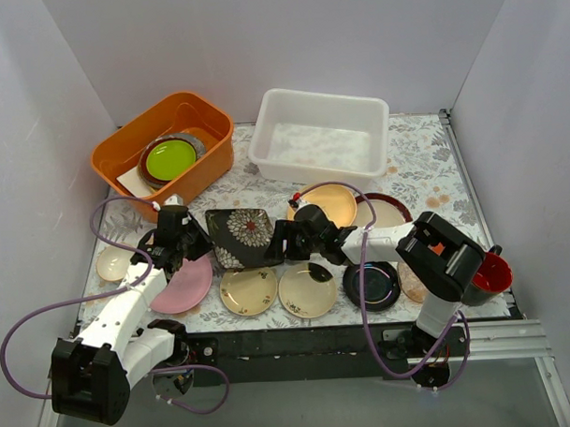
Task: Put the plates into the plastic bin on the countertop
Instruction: Pick up the plate at the center of the board.
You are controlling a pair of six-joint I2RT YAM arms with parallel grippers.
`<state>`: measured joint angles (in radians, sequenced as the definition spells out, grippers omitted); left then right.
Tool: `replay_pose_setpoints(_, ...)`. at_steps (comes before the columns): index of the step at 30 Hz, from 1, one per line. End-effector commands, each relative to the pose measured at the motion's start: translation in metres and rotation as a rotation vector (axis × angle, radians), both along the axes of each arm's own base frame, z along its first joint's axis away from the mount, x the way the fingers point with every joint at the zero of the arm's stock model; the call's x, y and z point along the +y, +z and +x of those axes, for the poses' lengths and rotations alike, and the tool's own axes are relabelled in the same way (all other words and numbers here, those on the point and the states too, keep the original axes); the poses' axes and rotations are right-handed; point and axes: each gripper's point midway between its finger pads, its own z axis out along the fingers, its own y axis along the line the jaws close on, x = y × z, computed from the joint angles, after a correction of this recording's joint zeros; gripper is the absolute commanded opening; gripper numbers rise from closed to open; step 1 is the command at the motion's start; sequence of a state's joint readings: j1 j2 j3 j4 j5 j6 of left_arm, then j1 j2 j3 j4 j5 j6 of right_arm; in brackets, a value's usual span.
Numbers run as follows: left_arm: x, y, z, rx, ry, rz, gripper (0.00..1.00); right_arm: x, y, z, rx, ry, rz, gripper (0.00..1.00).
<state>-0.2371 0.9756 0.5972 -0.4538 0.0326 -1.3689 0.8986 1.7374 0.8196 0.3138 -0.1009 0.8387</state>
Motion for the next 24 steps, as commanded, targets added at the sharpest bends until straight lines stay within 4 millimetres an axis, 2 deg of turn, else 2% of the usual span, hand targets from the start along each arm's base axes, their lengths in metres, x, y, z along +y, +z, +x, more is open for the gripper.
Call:
replay_pose_setpoints(1,-0.020,0.032,0.016,-0.122,-0.059,-0.094,0.00,0.022,0.027,0.001,-0.062,0.044,0.120,0.70)
replay_pose_setpoints(8,-0.029,0.028,0.017,-0.141,-0.088,-0.134,0.07,0.020,0.026,0.003,-0.075,0.050,0.110,0.65)
replay_pose_setpoints(18,-0.039,0.027,0.014,-0.156,-0.139,-0.183,0.29,0.019,0.026,0.001,-0.089,0.065,0.105,0.64)
replay_pose_setpoints(24,-0.050,0.029,0.012,-0.173,-0.187,-0.231,0.31,0.018,0.026,0.000,-0.093,0.070,0.104,0.64)
